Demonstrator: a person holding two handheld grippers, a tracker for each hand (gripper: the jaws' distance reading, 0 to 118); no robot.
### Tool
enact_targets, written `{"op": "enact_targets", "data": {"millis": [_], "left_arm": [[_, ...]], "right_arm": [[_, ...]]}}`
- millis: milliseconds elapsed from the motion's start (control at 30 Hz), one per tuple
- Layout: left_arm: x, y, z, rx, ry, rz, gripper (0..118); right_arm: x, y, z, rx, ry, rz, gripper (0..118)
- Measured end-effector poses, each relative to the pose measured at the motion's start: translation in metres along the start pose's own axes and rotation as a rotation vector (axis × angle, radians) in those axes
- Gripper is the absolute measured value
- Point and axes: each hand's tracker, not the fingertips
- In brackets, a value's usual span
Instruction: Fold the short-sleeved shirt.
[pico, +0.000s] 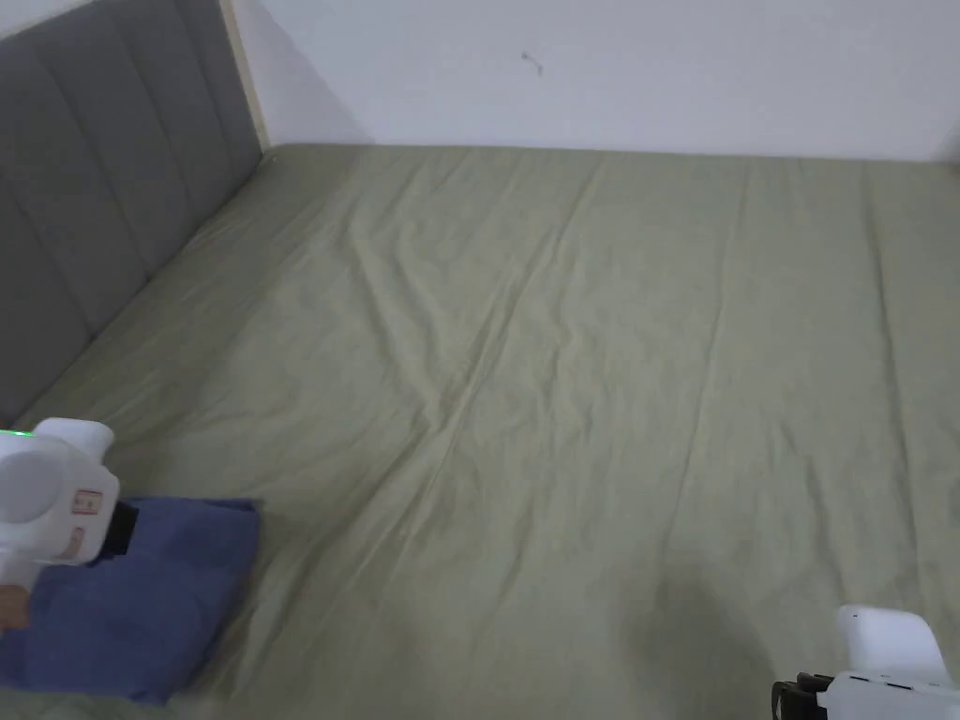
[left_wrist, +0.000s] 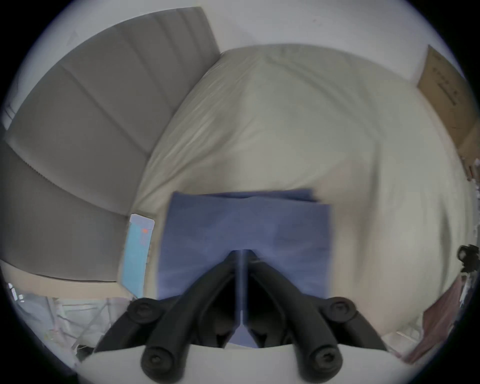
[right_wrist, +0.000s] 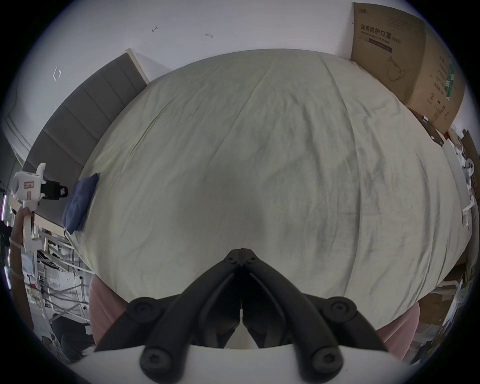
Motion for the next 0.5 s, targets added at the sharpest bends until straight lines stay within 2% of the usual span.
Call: {"op": "enact_targets", "data": {"millis": [133,367,500], "left_arm": [[0.052,-0.014,0.027,0.007,-0.119,-0.067,0],[0.133,-0.042,0.074,0.191,-0.201,0.022,0],[0.183,-0.065,0.111,0.341,-0.220,0.019,0]], "right_arm": [[0.008,-0.001,0.008,0.021,0.009,-0.019,0],[0.024,-0.005,0.034,0.111,0.027,-0.067,0],[0.023,-0.007,0.062,0.259,-0.056,-0.004,0]]}}
